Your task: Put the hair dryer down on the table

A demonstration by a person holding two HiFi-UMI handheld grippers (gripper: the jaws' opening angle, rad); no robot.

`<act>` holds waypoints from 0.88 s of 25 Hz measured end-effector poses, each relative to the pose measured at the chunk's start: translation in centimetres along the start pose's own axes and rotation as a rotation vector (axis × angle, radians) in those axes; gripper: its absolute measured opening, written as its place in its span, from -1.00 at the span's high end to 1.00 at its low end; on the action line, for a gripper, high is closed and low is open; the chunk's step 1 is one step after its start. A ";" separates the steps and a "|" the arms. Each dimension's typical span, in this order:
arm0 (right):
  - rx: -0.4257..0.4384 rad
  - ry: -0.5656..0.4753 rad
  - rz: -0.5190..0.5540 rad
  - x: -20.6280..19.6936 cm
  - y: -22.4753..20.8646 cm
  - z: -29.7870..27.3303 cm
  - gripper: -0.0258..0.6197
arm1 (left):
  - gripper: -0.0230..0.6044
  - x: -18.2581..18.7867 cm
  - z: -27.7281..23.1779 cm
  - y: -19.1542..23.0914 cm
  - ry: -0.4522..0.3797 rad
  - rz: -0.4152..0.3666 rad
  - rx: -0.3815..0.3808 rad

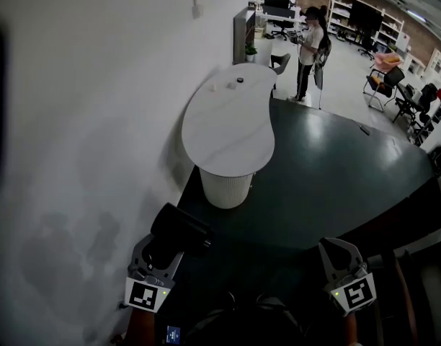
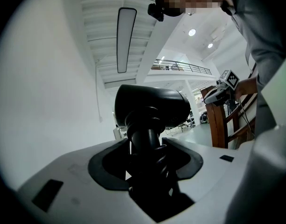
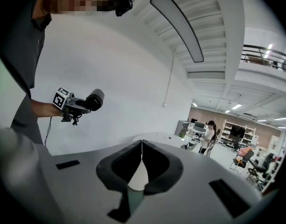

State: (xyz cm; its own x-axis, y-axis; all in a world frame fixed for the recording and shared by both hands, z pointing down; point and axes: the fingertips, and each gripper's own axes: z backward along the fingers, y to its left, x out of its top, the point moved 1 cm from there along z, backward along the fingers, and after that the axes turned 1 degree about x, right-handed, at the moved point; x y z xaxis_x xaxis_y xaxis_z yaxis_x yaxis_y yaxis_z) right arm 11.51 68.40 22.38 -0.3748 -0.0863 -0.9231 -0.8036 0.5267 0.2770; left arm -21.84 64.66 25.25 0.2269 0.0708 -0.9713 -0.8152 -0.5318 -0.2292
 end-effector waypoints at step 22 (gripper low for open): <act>0.062 -0.003 -0.002 -2.2 -11.5 -7.7 0.89 | 0.24 0.6 -11.9 1.6 0.025 0.034 0.079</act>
State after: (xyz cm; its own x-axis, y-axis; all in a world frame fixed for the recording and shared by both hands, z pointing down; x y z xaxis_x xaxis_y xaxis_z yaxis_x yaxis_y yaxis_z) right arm 18.00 56.06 23.30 -0.3718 -0.0851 -0.9244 -0.7742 0.5778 0.2582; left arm -16.65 53.81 25.10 0.2110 0.0329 -0.9769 -0.8617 -0.4656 -0.2017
